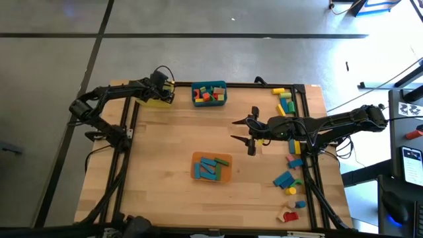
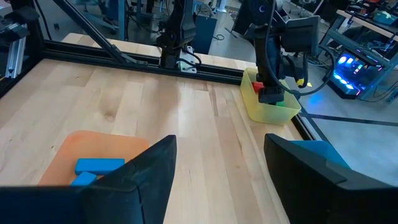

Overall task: Sort blocks by size
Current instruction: Put the yellow cylindrical block into the yellow bin

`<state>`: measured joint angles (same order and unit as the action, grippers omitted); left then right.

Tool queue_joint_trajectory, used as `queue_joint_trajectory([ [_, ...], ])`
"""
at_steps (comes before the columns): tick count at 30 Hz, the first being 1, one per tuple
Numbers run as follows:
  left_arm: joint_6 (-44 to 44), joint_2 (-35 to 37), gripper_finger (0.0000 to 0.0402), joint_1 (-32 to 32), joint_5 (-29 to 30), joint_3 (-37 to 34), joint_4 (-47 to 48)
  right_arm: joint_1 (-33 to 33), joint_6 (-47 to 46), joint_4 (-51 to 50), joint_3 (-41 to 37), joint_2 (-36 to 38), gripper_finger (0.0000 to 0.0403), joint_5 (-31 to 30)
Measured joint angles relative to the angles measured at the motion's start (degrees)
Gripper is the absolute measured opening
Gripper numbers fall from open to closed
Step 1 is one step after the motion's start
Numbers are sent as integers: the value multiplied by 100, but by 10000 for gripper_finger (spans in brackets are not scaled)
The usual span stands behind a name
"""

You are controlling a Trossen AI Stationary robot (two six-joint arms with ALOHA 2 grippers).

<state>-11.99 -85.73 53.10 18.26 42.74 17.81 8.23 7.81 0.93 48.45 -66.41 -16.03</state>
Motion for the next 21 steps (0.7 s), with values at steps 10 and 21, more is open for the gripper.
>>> queue_joint_trajectory([
  [10,192,162,184,-26,-11,30,304,0,0,-1,0,0,241,0],
  [21,436,1662,182,-399,-9,35,424,0,0,0,0,0,241,116],
])
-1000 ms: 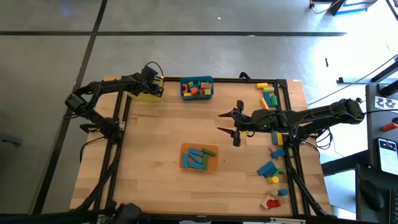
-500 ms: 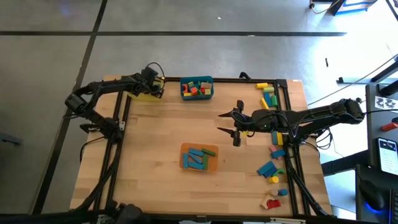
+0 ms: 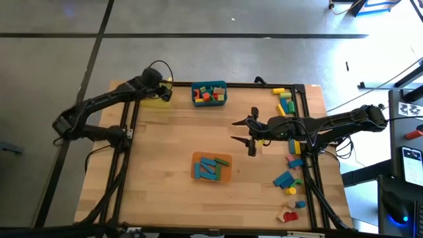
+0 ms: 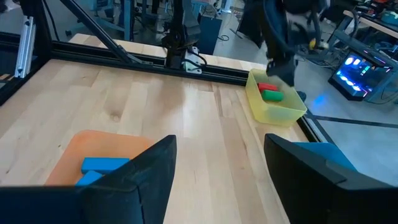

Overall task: Sort blocks by size
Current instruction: Put the yellow cylindrical block into the yellow bin

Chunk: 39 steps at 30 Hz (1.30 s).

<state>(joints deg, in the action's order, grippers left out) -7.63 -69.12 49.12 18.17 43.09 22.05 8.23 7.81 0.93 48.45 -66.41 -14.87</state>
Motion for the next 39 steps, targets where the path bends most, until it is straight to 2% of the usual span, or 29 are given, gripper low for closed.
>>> queue_joint_trajectory([
  [6,437,852,182,-695,-2,2,-75,0,2,45,0,2,241,-133],
  [12,828,1319,182,-1553,-190,-282,-1056,0,-391,178,0,2,241,-397],
  [14,974,1391,182,-1804,-554,-431,-1675,0,-564,153,0,2,241,-662],
  [17,1253,1407,182,-2033,-1486,-529,-2416,-1,-584,45,50,38,241,-1246],
  [21,1431,1406,182,-2138,-2532,-533,-3326,-205,-782,-972,606,36,241,-1899],
  [25,1692,1450,182,-2226,-3244,-533,-3967,-717,-1437,-2236,1218,2,241,-1914],
  [31,1741,1501,182,-2327,-3283,-533,-3411,-1625,-2257,-3891,1827,2,241,-1790],
  [34,1917,1501,182,-2326,-3284,-540,-2920,-2205,-2406,-4266,1869,4,241,-1595],
  [39,2014,1523,182,-2323,-3276,-540,-2827,-3274,-2413,-4592,1867,-168,241,-1235],
])
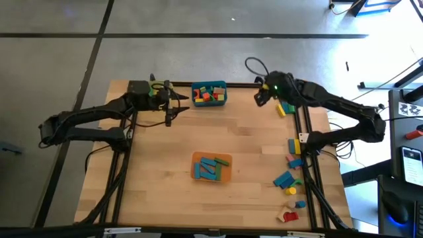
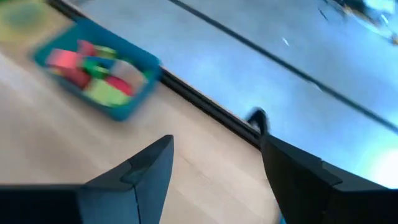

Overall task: Sort blocks by size
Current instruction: Put the yellow cylindrical block into the yellow bin

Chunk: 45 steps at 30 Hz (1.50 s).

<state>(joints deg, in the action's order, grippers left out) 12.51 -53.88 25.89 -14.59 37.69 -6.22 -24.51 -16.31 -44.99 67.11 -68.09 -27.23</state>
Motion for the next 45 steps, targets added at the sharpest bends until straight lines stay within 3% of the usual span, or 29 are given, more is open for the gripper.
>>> queue_joint_trajectory([
  [9,-237,2,182,-4,4,0,-26,-1333,6,-334,0,-849,241,489],
  [24,-157,2,182,-2,9,0,-28,-2570,-305,-440,-4,-2613,241,546],
  [45,-160,2,182,-2,7,0,-24,-3002,-446,295,-4,-3648,241,784],
])
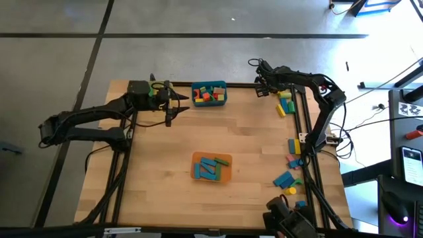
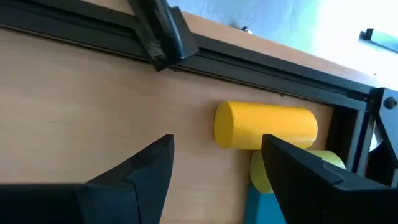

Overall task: Sort blocks by size
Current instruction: Put the yellow cylindrical block into the yellow bin

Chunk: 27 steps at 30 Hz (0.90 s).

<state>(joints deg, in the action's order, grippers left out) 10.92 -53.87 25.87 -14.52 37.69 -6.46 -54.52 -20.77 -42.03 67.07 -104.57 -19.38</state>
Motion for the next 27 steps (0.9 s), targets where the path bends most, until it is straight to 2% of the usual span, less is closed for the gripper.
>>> queue_joint_trajectory([
  [5,0,0,182,0,0,0,3,-33,-1,53,-4,-103,241,-201],
  [12,0,-2,182,-1,0,1,4,-50,31,105,-4,-108,241,-154],
  [27,0,-2,182,-2,0,2,13,-101,340,165,-15,-94,241,538],
])
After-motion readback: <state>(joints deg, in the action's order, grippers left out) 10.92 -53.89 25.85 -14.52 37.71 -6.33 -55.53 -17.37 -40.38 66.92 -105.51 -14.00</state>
